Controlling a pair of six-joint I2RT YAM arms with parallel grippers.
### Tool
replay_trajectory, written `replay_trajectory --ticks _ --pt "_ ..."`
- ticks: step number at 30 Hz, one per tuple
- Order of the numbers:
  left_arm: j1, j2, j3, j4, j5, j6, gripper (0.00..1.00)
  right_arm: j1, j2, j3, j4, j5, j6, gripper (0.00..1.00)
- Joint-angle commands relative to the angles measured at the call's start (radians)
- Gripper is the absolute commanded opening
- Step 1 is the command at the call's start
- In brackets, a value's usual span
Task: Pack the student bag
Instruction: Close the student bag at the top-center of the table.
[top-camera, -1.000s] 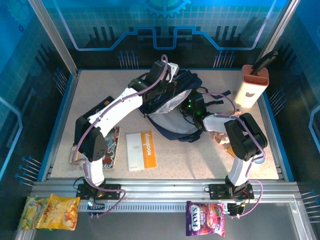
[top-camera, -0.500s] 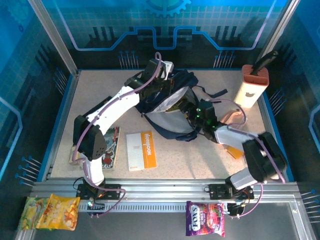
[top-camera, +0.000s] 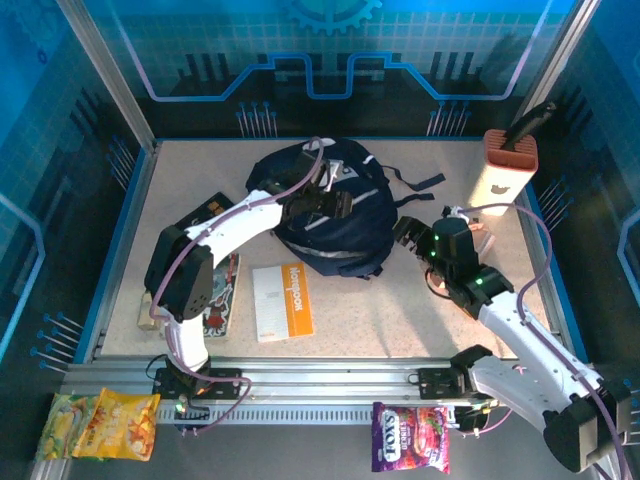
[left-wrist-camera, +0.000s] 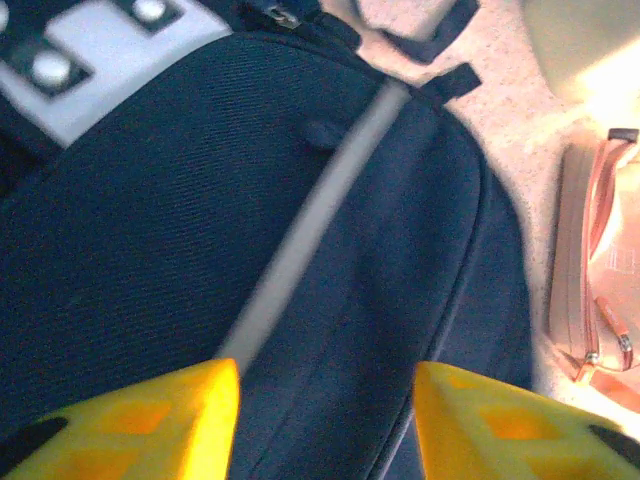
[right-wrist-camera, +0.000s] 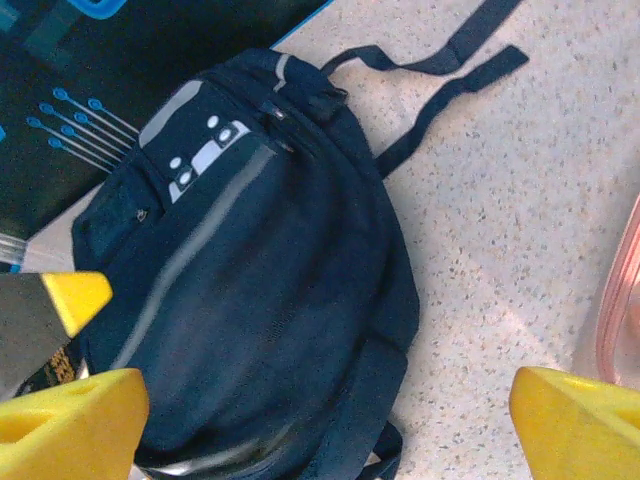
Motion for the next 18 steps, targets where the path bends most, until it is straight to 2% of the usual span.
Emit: replay_trajectory --ticks 1,5,11,18 --pt "0.034 -0.107 -0.085 0.037 -0.002 -0.090 0.66 -0.014 0.073 0.091 -0.075 -0.002 -0.153 0.97" --pt "0.104 -0.166 -0.222 0.051 -0.024 -0.204 0.78 -0.014 0.204 0.135 0.016 -0.141 -0.197 0.97" --pt "0.209 -0.195 -0.366 0.096 -0.010 -0.310 0.87 0.005 0.449 0.283 0.058 -0.358 -0.231 0.96" --pt "0.244 -0.067 -0.295 0.100 0.082 -0.297 0.88 0.043 0.747 0.469 0.049 -0.409 -0.248 0.92"
